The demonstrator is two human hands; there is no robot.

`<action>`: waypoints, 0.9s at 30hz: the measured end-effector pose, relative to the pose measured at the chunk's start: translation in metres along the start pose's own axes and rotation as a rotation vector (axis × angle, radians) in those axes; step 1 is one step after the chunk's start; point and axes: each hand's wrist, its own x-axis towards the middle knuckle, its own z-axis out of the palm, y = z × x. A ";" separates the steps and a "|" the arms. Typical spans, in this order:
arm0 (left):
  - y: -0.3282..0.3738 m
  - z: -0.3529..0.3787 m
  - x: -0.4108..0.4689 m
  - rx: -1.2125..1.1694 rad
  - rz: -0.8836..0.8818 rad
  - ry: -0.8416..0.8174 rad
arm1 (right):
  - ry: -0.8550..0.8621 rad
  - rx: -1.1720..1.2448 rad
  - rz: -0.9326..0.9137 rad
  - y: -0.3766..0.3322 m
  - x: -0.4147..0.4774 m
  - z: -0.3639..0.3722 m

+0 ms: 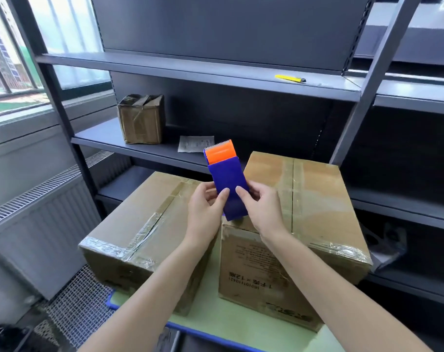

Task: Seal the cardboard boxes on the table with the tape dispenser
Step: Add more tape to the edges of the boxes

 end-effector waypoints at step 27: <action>-0.073 -0.056 0.028 1.285 0.188 0.033 | -0.021 -1.048 -0.231 0.065 -0.025 -0.038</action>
